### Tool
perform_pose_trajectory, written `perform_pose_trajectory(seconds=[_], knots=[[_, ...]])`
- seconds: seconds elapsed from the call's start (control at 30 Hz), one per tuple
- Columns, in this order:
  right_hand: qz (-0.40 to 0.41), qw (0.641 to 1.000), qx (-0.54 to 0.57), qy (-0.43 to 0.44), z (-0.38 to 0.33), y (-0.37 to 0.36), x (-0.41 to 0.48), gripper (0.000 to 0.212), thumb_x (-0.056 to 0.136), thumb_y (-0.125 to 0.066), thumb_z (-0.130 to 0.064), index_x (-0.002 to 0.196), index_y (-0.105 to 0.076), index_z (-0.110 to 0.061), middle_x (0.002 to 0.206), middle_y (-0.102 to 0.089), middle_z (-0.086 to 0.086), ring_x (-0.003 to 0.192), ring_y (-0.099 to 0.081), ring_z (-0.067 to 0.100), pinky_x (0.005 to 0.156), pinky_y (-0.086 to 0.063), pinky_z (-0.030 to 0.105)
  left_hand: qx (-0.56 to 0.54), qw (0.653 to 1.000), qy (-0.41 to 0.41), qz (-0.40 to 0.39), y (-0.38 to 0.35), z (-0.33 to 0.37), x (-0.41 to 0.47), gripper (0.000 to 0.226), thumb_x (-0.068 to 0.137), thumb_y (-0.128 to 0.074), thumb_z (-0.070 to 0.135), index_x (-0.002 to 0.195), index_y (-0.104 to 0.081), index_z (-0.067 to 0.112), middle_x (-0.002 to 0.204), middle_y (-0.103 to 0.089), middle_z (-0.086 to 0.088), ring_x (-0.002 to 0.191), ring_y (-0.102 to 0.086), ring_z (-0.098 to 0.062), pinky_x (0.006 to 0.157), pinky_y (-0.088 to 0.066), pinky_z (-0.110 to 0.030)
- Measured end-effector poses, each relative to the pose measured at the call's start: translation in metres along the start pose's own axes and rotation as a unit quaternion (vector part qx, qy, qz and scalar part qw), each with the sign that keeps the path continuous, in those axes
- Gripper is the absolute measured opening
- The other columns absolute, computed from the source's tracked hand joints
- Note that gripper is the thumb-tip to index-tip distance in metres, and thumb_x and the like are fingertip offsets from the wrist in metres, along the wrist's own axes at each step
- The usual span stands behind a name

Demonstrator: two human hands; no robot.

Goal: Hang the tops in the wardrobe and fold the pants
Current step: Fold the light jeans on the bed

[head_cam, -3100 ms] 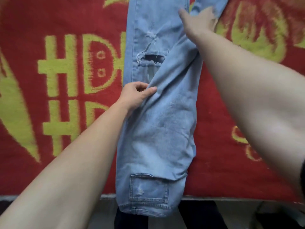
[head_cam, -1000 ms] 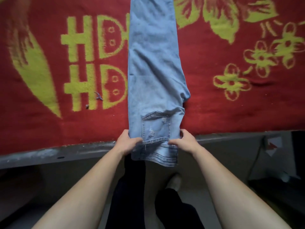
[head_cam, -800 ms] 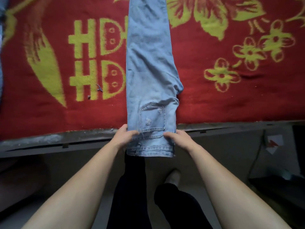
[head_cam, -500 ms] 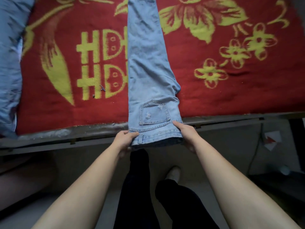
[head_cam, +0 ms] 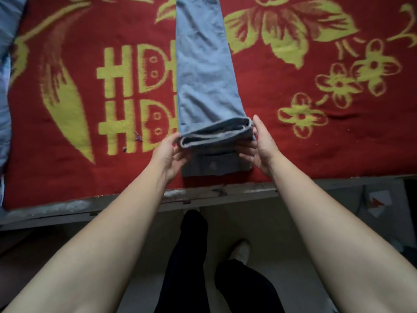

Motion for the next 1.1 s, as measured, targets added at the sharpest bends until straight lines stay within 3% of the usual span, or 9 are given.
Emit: perform_pose_trajectory(seconds=[0.1, 0.23, 0.3, 0.4, 0.53, 0.73, 0.87, 1.0, 1.1], knots=[[0.035, 0.998, -0.047, -0.003, -0.011, -0.006, 0.035, 0.061, 0.091, -0.051, -0.061, 0.143, -0.042, -0.03, 0.131, -0.054, 0.004, 0.109, -0.063, 0.025, 0.083, -0.056, 0.037, 0.031, 0.999, -0.011, 0.001, -0.003, 0.019, 0.035, 0.015, 0.095, -0.054, 0.035, 0.108, -0.059, 0.028, 0.123, -0.056, -0.003, 0.115, -0.049, -0.019, 0.1, -0.046, -0.043], [0.108, 0.941, -0.315, 0.055, -0.015, 0.007, 0.065, 0.066, 0.09, -0.065, -0.045, 0.146, -0.042, -0.021, 0.142, -0.053, 0.006, 0.122, -0.054, 0.024, 0.108, -0.043, 0.04, 0.206, 0.973, -0.027, 0.104, 0.023, 0.017, 0.068, 0.052, 0.089, -0.065, 0.03, 0.136, -0.048, 0.016, 0.111, -0.058, -0.001, 0.096, -0.053, -0.013, 0.096, -0.046, -0.04], [0.122, 0.886, -0.443, 0.066, -0.011, 0.01, 0.067, 0.066, 0.088, -0.064, -0.047, 0.147, -0.041, -0.027, 0.145, -0.05, 0.009, 0.132, -0.048, 0.028, 0.111, -0.037, 0.038, 0.309, 0.943, -0.012, 0.122, 0.034, 0.006, 0.079, 0.06, 0.087, -0.067, 0.032, 0.14, -0.044, 0.012, 0.131, -0.055, -0.007, 0.113, -0.054, -0.021, 0.105, -0.043, -0.043], [0.095, 0.828, -0.55, 0.045, 0.011, 0.011, 0.07, 0.087, 0.083, -0.062, -0.06, 0.154, -0.016, -0.04, 0.157, -0.029, 0.012, 0.144, -0.025, 0.035, 0.117, -0.024, 0.045, 0.376, 0.921, 0.028, 0.101, 0.036, -0.017, 0.09, 0.067, 0.087, -0.066, 0.045, 0.134, -0.051, 0.0, 0.135, -0.053, -0.025, 0.123, -0.053, -0.036, 0.105, -0.042, -0.046], [0.038, 0.813, -0.579, 0.041, 0.033, 0.001, 0.075, 0.115, 0.075, -0.068, -0.066, 0.153, 0.012, -0.04, 0.163, -0.005, 0.015, 0.15, -0.004, 0.035, 0.121, -0.014, 0.046, 0.399, 0.909, 0.008, 0.122, 0.041, -0.02, 0.111, 0.054, 0.08, -0.072, 0.046, 0.116, -0.064, 0.006, 0.119, -0.067, -0.012, 0.11, -0.063, -0.028, 0.097, -0.05, -0.041], [0.122, 0.811, -0.557, 0.132, 0.028, 0.007, 0.074, 0.11, 0.072, -0.074, -0.06, 0.154, -0.003, -0.044, 0.147, -0.021, 0.009, 0.135, -0.028, 0.034, 0.11, -0.033, 0.043, 0.445, 0.881, -0.042, 0.157, 0.04, -0.012, 0.118, 0.054, 0.08, -0.069, 0.052, 0.11, -0.062, 0.008, 0.112, -0.068, -0.01, 0.105, -0.063, -0.028, 0.094, -0.05, -0.041], [0.147, 0.801, -0.554, 0.172, 0.018, 0.012, 0.062, 0.099, 0.076, -0.075, -0.049, 0.153, -0.014, -0.044, 0.136, -0.031, 0.006, 0.119, -0.046, 0.032, 0.102, -0.041, 0.039, 0.341, 0.932, -0.035, 0.117, 0.03, -0.025, 0.108, 0.035, 0.085, -0.072, 0.034, 0.107, -0.07, 0.007, 0.107, -0.072, -0.009, 0.098, -0.068, -0.024, 0.092, -0.054, -0.044], [0.131, 0.799, -0.557, 0.186, 0.008, 0.01, 0.043, 0.085, 0.084, -0.069, -0.042, 0.153, -0.019, -0.042, 0.137, -0.032, 0.005, 0.119, -0.048, 0.033, 0.102, -0.041, 0.04, 0.298, 0.947, -0.037, 0.11, 0.024, -0.022, 0.085, 0.032, 0.084, -0.076, 0.02, 0.11, -0.067, 0.005, 0.11, -0.071, -0.01, 0.097, -0.068, -0.025, 0.091, -0.055, -0.04], [0.116, 0.793, -0.565, 0.197, 0.007, 0.012, 0.017, 0.073, 0.087, -0.066, -0.039, 0.15, -0.029, -0.04, 0.143, -0.029, 0.005, 0.125, -0.046, 0.033, 0.104, -0.041, 0.042, 0.259, 0.961, -0.01, 0.101, 0.022, -0.029, 0.057, 0.029, 0.084, -0.075, 0.013, 0.11, -0.065, 0.003, 0.109, -0.07, -0.013, 0.09, -0.068, -0.025, 0.077, -0.055, -0.033]])
Point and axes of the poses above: each hand's wrist, its own x-axis towards the middle knuckle, its own y-axis out of the back of the hand, z = x × y, the point moved 10 cm from there along x, towards the middle knuckle
